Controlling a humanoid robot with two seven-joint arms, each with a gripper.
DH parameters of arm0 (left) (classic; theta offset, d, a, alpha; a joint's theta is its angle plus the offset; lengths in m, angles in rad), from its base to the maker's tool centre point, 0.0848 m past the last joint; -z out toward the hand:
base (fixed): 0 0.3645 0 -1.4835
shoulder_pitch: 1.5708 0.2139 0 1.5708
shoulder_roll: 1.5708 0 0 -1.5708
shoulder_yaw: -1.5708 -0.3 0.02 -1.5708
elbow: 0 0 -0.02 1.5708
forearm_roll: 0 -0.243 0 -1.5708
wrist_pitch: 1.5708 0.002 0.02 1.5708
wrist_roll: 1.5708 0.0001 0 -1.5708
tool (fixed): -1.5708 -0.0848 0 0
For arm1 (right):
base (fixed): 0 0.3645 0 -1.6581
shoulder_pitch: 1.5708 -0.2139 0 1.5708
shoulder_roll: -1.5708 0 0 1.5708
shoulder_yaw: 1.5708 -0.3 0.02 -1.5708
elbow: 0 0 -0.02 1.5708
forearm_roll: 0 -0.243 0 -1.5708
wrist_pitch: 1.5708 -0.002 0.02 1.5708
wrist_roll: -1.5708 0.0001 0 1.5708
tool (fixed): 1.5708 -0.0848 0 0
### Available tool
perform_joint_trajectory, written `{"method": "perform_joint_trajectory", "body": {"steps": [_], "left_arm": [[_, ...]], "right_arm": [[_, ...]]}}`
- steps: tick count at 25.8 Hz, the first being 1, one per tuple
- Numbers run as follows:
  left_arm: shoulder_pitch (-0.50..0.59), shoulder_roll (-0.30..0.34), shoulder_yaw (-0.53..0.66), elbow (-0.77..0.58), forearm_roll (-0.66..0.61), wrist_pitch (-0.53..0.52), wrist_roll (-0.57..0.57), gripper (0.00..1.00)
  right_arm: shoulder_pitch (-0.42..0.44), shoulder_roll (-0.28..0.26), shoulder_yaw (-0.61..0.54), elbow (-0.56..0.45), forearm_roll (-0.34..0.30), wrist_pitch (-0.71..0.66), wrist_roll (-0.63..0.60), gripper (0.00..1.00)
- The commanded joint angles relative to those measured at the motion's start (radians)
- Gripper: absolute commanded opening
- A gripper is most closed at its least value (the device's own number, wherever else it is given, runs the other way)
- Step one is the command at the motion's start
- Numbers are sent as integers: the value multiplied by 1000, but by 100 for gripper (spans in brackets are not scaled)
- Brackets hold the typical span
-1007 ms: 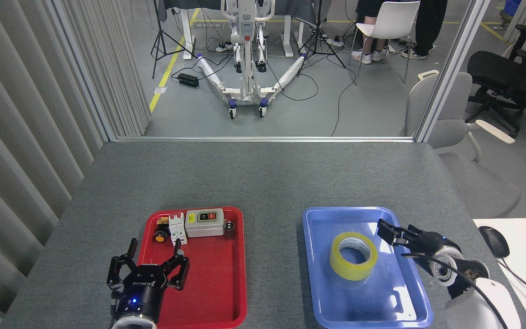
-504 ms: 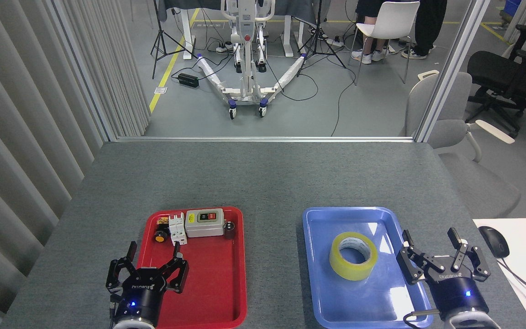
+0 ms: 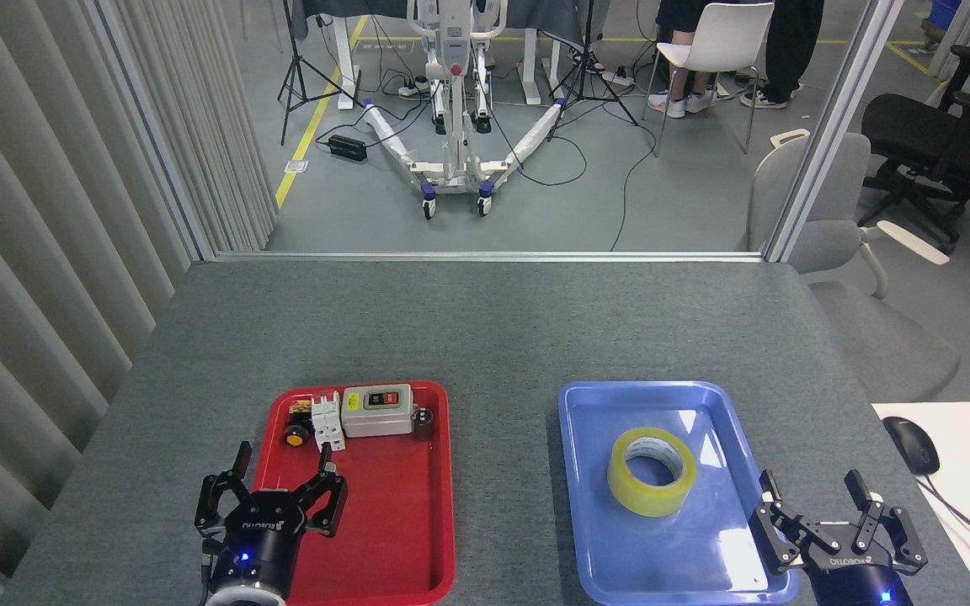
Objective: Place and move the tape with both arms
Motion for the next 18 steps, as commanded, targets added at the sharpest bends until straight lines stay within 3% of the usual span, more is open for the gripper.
{"method": "perform_joint_trajectory", "body": {"steps": [1,18], "left_arm": [[-3,0,0,2,-1,-2,3,100],[-60,3,2,48,5,-24,6,100]], "right_arm": [[2,12,1,12,0,-4,-14,98],[-23,66,-5,13,4,-29,-10,99]]}}
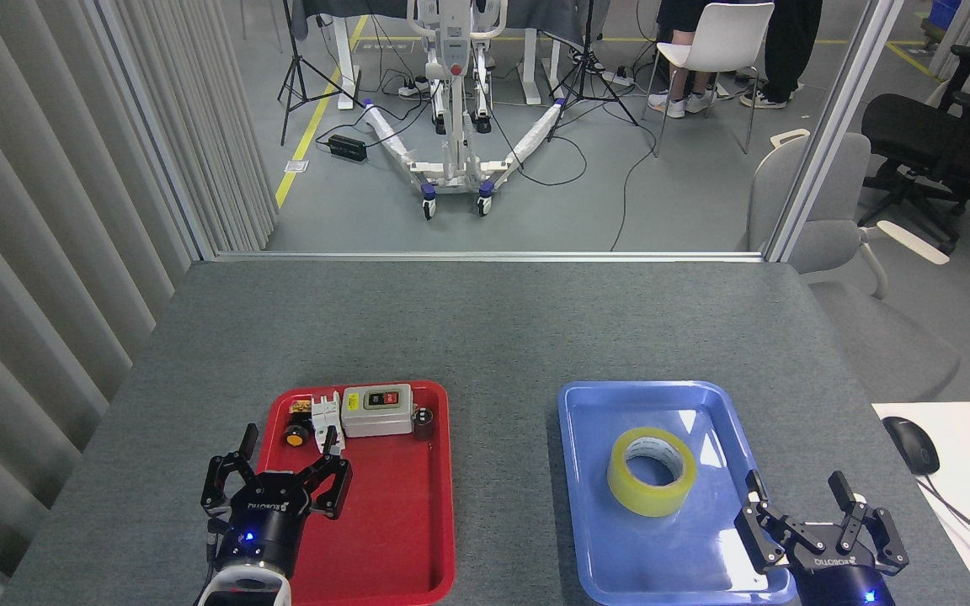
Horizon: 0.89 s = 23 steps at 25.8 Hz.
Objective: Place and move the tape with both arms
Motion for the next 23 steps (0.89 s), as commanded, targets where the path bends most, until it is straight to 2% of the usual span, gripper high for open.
{"method": "perform_joint_trajectory", "body": {"steps": [1,8,16,19,23], "left_arm": [[-2,0,1,2,4,-1,1,100],[-19,-3,0,21,33,13,-1,100],[-42,1,4,36,196,15,1,100],[-40,12,36,34,208,1,-1,100],[-20,61,38,31,208,-39,1,100]], "right_arm": [[-11,18,0,0,1,1,9,99],[-14,20,-3,0,-1,0,11,99],[-14,21,-8,6,-5,-2,14,99],[-14,21,-8,6,-5,-2,14,99],[-16,20,-8,6,-4,-2,14,99]]}}
